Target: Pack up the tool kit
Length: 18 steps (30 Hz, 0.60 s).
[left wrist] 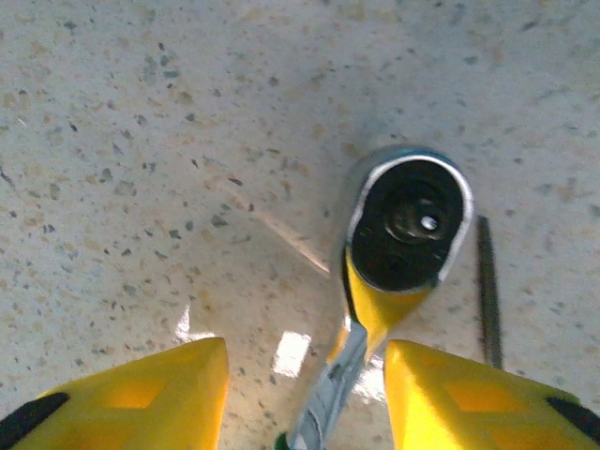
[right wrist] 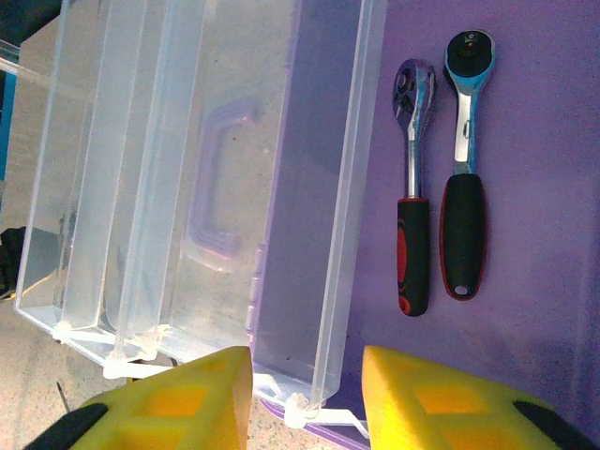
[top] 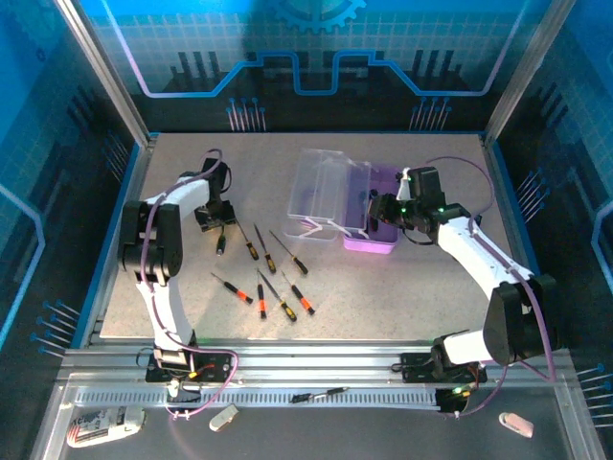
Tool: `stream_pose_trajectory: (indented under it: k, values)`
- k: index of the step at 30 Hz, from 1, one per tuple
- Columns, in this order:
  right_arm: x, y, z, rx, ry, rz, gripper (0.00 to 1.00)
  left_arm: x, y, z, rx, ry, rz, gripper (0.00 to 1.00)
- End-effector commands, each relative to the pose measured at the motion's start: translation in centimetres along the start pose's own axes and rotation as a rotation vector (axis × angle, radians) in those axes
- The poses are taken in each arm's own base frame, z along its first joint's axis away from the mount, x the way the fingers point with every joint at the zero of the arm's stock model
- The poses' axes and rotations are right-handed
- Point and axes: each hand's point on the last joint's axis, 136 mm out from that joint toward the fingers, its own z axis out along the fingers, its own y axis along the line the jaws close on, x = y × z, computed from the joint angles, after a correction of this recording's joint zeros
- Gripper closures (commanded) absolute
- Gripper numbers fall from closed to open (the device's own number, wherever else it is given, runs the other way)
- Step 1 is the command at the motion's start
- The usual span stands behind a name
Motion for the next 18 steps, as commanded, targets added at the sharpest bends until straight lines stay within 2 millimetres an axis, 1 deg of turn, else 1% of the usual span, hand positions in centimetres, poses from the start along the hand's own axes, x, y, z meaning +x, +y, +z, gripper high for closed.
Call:
stream_pose_trajectory:
  k: [1,6,10,13,18]
  values:
    - [0.3,0.9,-0.5,-0.023,-0.009,-0.014,0.63,-0.6,0.8,0.1,-0.006,0.001,-0.013,0.57]
    - [0.1,1.2,-0.6,-0.032,-0.01,-0.01,0.63,-0.7,2.3,0.1,-0.017,-0.004,-0.092,0.61]
    - [0.1,1.5,-0.5,-0.038,-0.008,-0.016,0.63,-0.5,2.4,-0.1,0.008,0.001,-0.115,0.61]
    - [0.1,1.8,-0.4,-0.045,-0.002,-0.017,0.63,-0.1,2.2,-0.2,0.023,0.014,-0.116,0.59]
    - [0.2,1.7,-0.3,-0.04,-0.001,-0.023,0.63,1.1,2.1,-0.9,0.044,0.02,-0.138,0.51]
